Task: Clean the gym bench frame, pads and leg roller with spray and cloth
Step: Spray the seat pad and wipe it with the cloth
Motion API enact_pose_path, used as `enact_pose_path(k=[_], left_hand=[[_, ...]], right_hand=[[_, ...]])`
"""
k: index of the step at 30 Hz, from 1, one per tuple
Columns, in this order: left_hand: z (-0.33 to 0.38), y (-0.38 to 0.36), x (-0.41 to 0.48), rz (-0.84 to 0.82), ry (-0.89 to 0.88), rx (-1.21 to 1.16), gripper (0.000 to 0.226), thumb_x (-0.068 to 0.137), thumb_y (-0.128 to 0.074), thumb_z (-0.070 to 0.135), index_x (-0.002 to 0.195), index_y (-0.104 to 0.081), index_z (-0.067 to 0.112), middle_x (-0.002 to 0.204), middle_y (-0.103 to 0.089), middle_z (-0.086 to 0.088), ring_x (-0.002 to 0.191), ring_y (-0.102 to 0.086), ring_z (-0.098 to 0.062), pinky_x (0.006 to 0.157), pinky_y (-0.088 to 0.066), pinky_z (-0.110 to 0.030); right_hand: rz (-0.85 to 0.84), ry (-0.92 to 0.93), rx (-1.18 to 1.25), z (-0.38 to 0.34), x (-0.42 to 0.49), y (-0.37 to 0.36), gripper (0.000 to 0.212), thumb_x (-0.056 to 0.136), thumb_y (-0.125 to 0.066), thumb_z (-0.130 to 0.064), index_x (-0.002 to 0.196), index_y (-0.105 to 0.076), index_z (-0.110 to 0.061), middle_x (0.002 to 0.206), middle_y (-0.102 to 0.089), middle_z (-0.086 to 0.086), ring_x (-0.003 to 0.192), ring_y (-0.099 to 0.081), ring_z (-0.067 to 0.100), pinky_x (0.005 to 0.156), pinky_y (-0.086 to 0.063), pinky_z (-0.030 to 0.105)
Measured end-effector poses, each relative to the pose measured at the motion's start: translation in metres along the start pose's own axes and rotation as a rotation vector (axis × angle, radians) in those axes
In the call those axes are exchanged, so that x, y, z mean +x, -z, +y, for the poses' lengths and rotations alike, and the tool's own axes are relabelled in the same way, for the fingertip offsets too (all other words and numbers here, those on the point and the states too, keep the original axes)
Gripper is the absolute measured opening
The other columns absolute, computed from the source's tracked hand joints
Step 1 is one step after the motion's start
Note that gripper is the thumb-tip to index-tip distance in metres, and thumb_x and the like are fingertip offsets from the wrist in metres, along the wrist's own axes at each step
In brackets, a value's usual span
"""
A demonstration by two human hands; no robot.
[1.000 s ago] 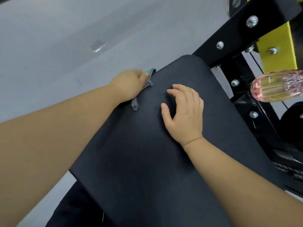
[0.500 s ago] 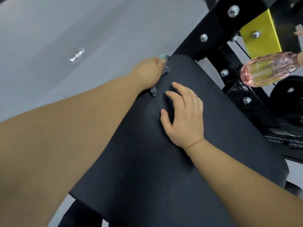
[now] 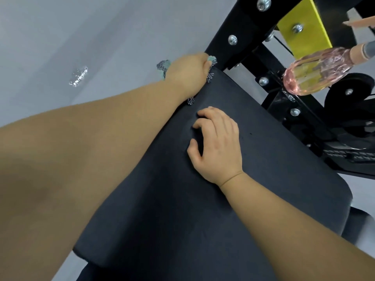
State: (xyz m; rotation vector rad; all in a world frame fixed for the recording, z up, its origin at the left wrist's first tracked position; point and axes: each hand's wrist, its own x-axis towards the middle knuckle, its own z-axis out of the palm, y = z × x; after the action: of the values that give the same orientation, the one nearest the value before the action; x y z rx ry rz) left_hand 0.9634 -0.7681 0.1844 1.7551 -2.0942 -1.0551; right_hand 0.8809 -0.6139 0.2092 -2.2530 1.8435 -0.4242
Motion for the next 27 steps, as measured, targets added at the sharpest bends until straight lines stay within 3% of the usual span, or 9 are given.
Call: enact_pose_path(k=[4, 8, 12, 16, 18, 20, 22, 24, 27], left_hand=[[-0.001, -0.003, -0.008, 0.046, -0.113, 0.072, 0.036, 0.102, -0.03, 0.026, 0.129, -0.05, 0.015, 0.13, -0.054, -0.007, 0.115, -0.051, -0.027, 0.086, -0.038, -0.035], [-0.002, -0.001, -0.013, 0.069, -0.25, 0.089, 0.037, 0.101, -0.032, 0.024, 0.132, -0.051, 0.018, 0.135, -0.053, 0.001, 0.114, -0.054, -0.026, 0.086, -0.038, -0.034], [0.001, 0.005, -0.038, 0.074, -0.344, 0.122, 0.043, 0.098, -0.028, 0.031, 0.127, -0.057, 0.018, 0.131, -0.058, 0.0, 0.113, -0.058, -0.026, 0.085, -0.042, -0.036], [0.019, 0.002, -0.107, -0.027, -0.419, 0.079, 0.056, 0.086, -0.021, 0.036, 0.109, -0.066, 0.013, 0.106, -0.069, -0.007, 0.093, -0.065, -0.028, 0.071, -0.049, -0.037], [0.028, -0.005, -0.138, -0.157, -0.325, -0.119, 0.044, 0.093, -0.027, 0.031, 0.108, -0.064, 0.013, 0.103, -0.068, -0.004, 0.097, -0.062, -0.023, 0.08, -0.048, -0.036], [0.037, 0.001, -0.156, -0.344, -0.052, -0.672, 0.035, 0.097, -0.034, 0.014, 0.126, -0.054, 0.02, 0.125, -0.06, 0.002, 0.116, -0.054, -0.01, 0.099, -0.042, -0.024], [0.041, 0.019, -0.159, -0.399, 0.201, -1.162, 0.042, 0.097, -0.033, 0.01, 0.134, -0.047, 0.025, 0.139, -0.049, 0.003, 0.128, -0.045, -0.008, 0.108, -0.033, -0.024], [0.039, 0.039, -0.154, -0.293, 0.296, -1.294, 0.036, 0.097, -0.033, 0.014, 0.123, -0.055, 0.024, 0.131, -0.057, 0.001, 0.122, -0.053, -0.013, 0.103, -0.04, -0.027], [0.032, 0.063, -0.15, -0.001, 0.321, -1.093, 0.034, 0.094, -0.032, 0.008, 0.104, -0.062, 0.019, 0.103, -0.068, 0.002, 0.097, -0.065, -0.01, 0.089, -0.051, -0.027]], right_hand=[[0.045, 0.004, 0.034, 0.0, -0.001, 0.0, 0.021, 0.073, -0.052, -0.018, 0.087, -0.059, -0.004, 0.106, -0.06, 0.011, 0.113, -0.047, 0.026, 0.095, -0.03, 0.032], [0.118, -0.024, 0.142, 0.003, -0.002, -0.003, 0.016, 0.076, -0.049, -0.013, 0.086, -0.055, -0.002, 0.101, -0.058, 0.015, 0.102, -0.046, 0.027, 0.091, -0.036, 0.034], [0.261, -0.106, 0.3, 0.007, 0.0, -0.001, 0.012, 0.082, -0.048, -0.01, 0.092, -0.05, -0.003, 0.104, -0.052, 0.021, 0.101, -0.043, 0.025, 0.094, -0.034, 0.027], [0.412, -0.359, 0.427, 0.006, 0.0, 0.006, 0.027, 0.086, -0.047, -0.016, 0.105, -0.054, 0.001, 0.12, -0.046, 0.011, 0.114, -0.043, 0.025, 0.097, -0.039, 0.047], [0.475, -0.573, 0.491, 0.001, -0.002, 0.016, 0.038, 0.087, -0.044, -0.025, 0.116, -0.054, -0.003, 0.132, -0.042, 0.006, 0.124, -0.039, 0.022, 0.107, -0.032, 0.043], [0.433, -0.657, 0.497, -0.007, -0.014, 0.028, 0.047, 0.089, -0.039, -0.033, 0.126, -0.052, -0.008, 0.143, -0.038, 0.006, 0.132, -0.031, 0.018, 0.111, -0.023, 0.028], [0.354, -0.628, 0.457, -0.017, -0.028, 0.04, 0.052, 0.09, -0.037, -0.04, 0.133, -0.048, -0.012, 0.149, -0.031, 0.005, 0.138, -0.024, 0.017, 0.113, -0.019, 0.027], [0.257, -0.587, 0.33, -0.028, -0.032, 0.044, 0.06, 0.089, -0.039, -0.05, 0.139, -0.042, -0.016, 0.154, -0.021, 0.006, 0.142, -0.014, 0.023, 0.116, -0.014, 0.035], [0.016, -0.593, 0.085, -0.045, -0.016, 0.031, 0.075, 0.086, -0.041, -0.065, 0.147, -0.026, -0.025, 0.159, -0.001, 0.007, 0.145, 0.006, 0.031, 0.115, 0.0, 0.049]])
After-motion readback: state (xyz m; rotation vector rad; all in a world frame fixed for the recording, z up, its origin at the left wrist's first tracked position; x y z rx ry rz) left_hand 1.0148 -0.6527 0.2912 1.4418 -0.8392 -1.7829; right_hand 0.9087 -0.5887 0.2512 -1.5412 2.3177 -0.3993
